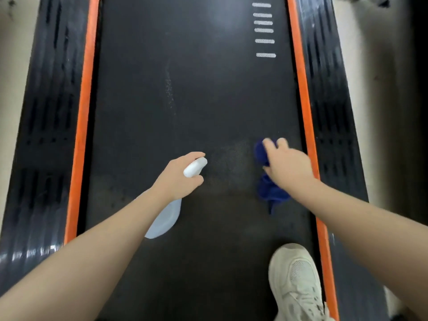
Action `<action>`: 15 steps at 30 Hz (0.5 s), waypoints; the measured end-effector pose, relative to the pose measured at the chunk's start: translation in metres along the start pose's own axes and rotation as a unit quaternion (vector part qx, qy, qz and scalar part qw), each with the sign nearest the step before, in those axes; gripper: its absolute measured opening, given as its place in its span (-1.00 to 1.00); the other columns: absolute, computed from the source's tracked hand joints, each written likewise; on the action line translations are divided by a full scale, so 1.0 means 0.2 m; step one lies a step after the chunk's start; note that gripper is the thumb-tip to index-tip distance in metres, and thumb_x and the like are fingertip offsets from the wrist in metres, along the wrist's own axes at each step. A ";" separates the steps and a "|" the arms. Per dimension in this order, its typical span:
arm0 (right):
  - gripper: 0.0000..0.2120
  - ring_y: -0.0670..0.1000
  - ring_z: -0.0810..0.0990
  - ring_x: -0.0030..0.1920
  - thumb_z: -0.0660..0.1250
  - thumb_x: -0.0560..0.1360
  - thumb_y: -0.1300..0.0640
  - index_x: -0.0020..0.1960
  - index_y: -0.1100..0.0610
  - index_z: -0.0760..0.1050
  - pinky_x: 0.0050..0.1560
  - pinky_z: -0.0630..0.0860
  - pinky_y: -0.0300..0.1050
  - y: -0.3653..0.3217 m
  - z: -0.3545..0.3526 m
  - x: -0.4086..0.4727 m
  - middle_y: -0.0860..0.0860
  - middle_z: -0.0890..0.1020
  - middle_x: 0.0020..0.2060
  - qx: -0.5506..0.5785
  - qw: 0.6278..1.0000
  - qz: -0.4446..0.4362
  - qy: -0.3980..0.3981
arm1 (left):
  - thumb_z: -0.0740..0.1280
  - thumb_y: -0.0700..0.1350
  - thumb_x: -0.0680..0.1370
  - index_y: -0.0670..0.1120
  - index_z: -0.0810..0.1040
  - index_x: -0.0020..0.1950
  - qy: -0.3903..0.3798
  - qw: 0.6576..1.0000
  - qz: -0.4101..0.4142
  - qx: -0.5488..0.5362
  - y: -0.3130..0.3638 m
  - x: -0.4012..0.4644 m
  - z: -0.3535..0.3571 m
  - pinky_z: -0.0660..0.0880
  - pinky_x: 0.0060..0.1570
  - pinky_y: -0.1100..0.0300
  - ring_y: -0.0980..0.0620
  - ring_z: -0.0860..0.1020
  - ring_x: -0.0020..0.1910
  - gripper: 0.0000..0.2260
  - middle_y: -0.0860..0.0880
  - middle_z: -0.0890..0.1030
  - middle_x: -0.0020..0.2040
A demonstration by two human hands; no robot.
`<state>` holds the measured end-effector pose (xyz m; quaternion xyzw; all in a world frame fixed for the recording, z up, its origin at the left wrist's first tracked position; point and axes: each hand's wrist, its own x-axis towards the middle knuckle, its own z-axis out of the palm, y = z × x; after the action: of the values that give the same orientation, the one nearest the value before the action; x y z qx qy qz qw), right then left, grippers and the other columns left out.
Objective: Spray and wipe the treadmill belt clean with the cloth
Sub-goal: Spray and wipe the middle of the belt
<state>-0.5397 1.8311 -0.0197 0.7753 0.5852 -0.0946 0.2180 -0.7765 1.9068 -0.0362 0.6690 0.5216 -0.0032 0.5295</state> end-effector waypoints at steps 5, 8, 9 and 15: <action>-0.10 0.19 0.47 0.22 0.46 0.40 0.01 0.53 0.12 -0.02 0.12 0.46 0.06 0.04 0.03 0.03 0.14 0.40 0.34 0.118 0.968 -0.222 -0.028 | 0.33 -0.22 0.52 0.05 0.40 0.38 0.057 0.994 -0.021 -0.091 0.06 -0.03 0.02 0.39 0.00 0.34 0.06 0.49 0.18 -0.54 0.07 0.51 0.21; -0.36 0.32 0.50 0.17 0.54 0.29 0.02 0.31 0.16 0.47 0.02 0.53 0.20 0.02 0.12 0.10 0.21 0.45 0.32 0.100 0.953 -0.264 0.112 | 0.30 -0.08 0.58 0.05 0.42 0.31 0.081 0.994 -0.016 -0.073 0.08 -0.07 0.03 0.31 -0.09 0.44 0.18 0.47 0.05 -0.70 0.18 0.49 0.09; -0.37 0.34 0.44 0.25 0.50 0.33 -0.04 0.33 0.16 0.46 0.08 0.49 0.22 0.01 0.15 0.14 0.21 0.40 0.36 0.115 0.958 -0.231 0.126 | 0.29 -0.05 0.59 0.07 0.43 0.27 0.091 0.993 -0.013 -0.071 0.08 -0.08 0.03 0.30 -0.12 0.47 0.19 0.46 0.02 -0.75 0.22 0.48 0.05; -0.23 0.14 -0.02 0.51 0.23 0.50 -0.21 0.53 0.11 -0.02 0.48 0.04 0.09 -0.05 0.36 0.16 0.08 0.04 0.52 0.139 0.934 -0.326 0.031 | 0.29 -0.01 0.58 0.05 0.46 0.32 0.142 0.985 -0.060 -0.079 0.07 -0.03 0.06 0.28 -0.09 0.47 0.18 0.43 0.13 -0.70 0.19 0.48 0.18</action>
<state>-0.5314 1.8285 -0.0989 0.5667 0.7933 -0.2175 0.0468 -0.7638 1.8956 -0.0274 0.5859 0.6296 0.1011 0.5001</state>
